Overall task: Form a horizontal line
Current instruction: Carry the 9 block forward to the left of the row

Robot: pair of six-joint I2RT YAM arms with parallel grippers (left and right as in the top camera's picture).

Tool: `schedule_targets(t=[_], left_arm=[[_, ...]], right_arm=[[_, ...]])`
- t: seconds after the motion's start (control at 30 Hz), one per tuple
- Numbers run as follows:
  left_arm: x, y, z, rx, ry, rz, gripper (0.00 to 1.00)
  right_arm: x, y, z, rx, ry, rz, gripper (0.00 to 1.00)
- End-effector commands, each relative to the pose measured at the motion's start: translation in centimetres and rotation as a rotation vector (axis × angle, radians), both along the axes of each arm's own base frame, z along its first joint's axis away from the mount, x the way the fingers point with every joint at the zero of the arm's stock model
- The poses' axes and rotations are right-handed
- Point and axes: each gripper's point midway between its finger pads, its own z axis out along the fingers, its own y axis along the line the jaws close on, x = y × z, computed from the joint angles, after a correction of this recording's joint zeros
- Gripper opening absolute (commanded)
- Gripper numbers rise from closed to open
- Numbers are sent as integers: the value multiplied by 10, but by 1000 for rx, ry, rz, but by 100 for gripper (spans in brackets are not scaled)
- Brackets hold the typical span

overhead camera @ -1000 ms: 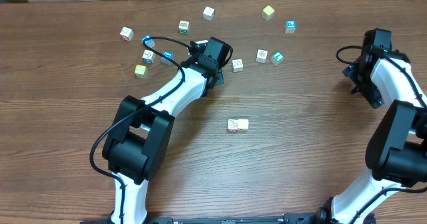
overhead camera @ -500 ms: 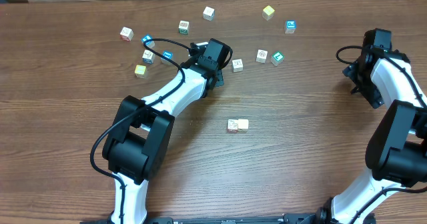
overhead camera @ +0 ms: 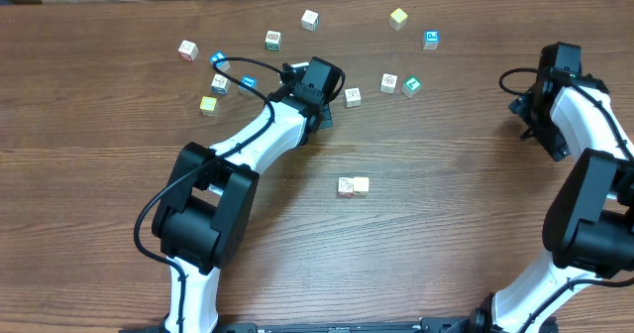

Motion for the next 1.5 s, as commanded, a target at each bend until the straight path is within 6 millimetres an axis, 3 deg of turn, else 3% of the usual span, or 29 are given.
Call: schedule_targets(t=[0.0, 0.17, 0.3, 0.4, 0.5, 0.63, 0.8, 1.0, 1.3, 1.47], left_arm=[[-1, 1, 7, -13, -7, 8, 32], [-3, 3, 46, -34, -57, 10, 32], [-10, 8, 96, -53, -119, -2, 31], [-26, 16, 128, -60, -133, -8, 30], [-50, 26, 143, -52, -86, -16, 30], [-80, 31, 132, -44, 44, -40, 25], [-108, 22, 94, -73, 199, -53, 21], [-123, 9, 52, -68, 261, -27, 23], [-142, -15, 24, -25, 327, -90, 24], [-143, -28, 14, -22, 322, -120, 26]], right_arm=[[5, -3, 1, -12, -5, -1, 100], [5, -3, 1, -12, -5, -1, 100], [5, -3, 1, -12, -5, -1, 100], [5, -3, 1, -13, -5, -1, 100], [5, -3, 1, -12, -5, -1, 100], [5, -3, 1, -13, -5, -1, 100], [5, -3, 1, -12, -5, -1, 100], [5, -3, 1, -12, -5, -1, 100], [5, -3, 1, -12, -5, -1, 100], [5, -3, 1, -12, -5, -1, 100]])
